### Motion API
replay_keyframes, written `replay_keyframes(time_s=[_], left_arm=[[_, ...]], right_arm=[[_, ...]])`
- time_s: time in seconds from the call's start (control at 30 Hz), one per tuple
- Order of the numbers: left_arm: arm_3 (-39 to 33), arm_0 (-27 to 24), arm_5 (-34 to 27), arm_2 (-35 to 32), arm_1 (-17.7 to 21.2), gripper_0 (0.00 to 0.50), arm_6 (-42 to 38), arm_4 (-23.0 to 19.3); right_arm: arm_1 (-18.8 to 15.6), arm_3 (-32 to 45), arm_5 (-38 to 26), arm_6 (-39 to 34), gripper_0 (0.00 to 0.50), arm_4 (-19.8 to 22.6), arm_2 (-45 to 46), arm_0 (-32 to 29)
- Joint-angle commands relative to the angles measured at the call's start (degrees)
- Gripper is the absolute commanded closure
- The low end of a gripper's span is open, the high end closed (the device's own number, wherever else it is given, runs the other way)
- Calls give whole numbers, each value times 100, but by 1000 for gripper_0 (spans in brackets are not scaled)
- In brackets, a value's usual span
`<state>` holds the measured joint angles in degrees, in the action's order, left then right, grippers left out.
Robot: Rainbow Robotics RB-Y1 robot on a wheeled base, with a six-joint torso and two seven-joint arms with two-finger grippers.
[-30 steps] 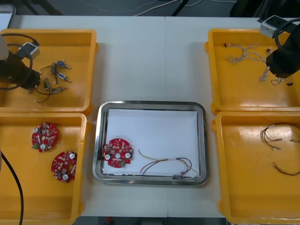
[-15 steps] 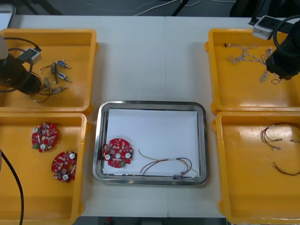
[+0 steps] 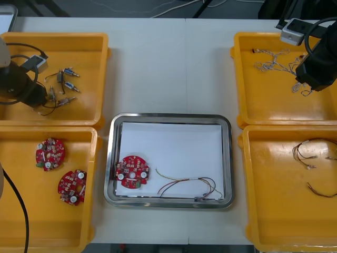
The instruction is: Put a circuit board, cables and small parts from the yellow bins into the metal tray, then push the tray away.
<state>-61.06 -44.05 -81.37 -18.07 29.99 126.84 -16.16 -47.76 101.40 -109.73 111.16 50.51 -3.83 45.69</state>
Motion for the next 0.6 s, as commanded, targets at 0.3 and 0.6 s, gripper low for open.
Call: replay_keyframes(time_s=[0.3,0.6], left_arm=[[-223,116,121,-197,-142,500,991,157],[-337,116,-37,-214,-116,500,991,78]], right_arm=[[-181,161,-27,64,500,11,225,-16],[-181,161,-27,64,500,11,225,-16]])
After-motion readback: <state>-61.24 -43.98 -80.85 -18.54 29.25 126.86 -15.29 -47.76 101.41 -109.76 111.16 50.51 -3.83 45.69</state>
